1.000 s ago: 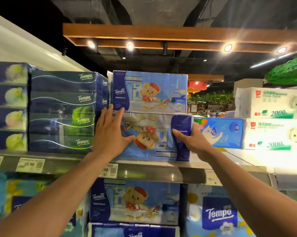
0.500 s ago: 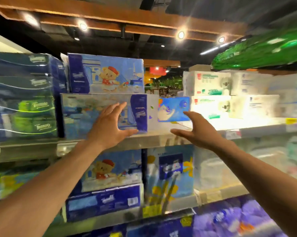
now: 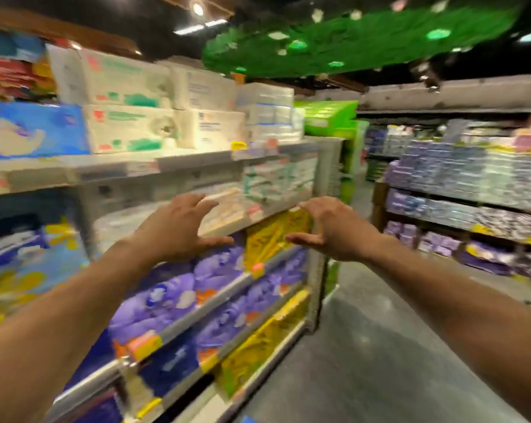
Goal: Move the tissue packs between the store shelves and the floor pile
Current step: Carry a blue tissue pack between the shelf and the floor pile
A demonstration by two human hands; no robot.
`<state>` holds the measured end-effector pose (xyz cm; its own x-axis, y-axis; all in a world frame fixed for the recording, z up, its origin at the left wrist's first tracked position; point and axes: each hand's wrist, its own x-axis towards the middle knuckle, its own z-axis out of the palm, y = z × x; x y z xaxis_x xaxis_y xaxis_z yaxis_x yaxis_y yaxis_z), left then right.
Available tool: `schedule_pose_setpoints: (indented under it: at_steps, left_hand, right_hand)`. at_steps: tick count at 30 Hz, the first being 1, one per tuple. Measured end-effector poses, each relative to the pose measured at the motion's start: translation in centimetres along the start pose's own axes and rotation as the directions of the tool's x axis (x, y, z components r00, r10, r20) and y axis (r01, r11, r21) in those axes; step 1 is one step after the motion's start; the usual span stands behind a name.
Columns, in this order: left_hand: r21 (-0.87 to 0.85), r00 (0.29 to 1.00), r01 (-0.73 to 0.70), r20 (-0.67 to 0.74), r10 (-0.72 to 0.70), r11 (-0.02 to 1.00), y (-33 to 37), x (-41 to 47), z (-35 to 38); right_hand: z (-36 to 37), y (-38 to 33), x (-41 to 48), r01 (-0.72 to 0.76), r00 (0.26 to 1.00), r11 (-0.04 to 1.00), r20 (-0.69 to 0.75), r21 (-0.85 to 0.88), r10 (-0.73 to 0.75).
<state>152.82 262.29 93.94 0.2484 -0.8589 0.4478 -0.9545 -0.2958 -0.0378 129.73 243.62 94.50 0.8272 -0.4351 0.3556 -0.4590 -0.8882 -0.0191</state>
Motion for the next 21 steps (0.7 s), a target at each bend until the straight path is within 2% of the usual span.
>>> schedule_pose_setpoints:
  at_steps: [2,4,6,10,15,21]
  left_hand:
    - [-0.046,0.996,-0.072,0.050,0.075,0.996,6.8,2.7,3.5]
    - [-0.101,0.984,-0.124,0.114,0.136,0.987,13.2,5.4,7.1]
    - [-0.153,0.968,-0.167,0.161,0.192,0.974,18.9,8.2,10.5]
    - [-0.254,0.937,-0.223,0.209,0.279,0.941,28.7,14.2,16.2]
    - [-0.313,0.908,-0.302,0.194,0.372,0.900,38.1,24.8,23.6]
    - [-0.408,0.817,-0.439,0.189,0.545,0.801,49.6,40.8,31.5]
  right_hand:
    - [0.3,6.5,-4.8,-0.110,0.991,0.991,0.062,-0.075,0.115]
    - [0.4,12.7,-9.4,-0.222,0.968,0.972,0.101,-0.071,0.229]
    - [0.3,18.3,-13.3,-0.353,0.926,0.936,0.139,-0.007,0.351]
    - [0.3,29.3,-18.5,-0.514,0.834,0.858,0.224,-0.016,0.504]
    - [1.7,42.0,-20.0,-0.640,0.730,0.762,0.232,-0.101,0.643]
    - [3.0,58.3,-17.5,-0.743,0.622,0.648,0.183,-0.170,0.761]
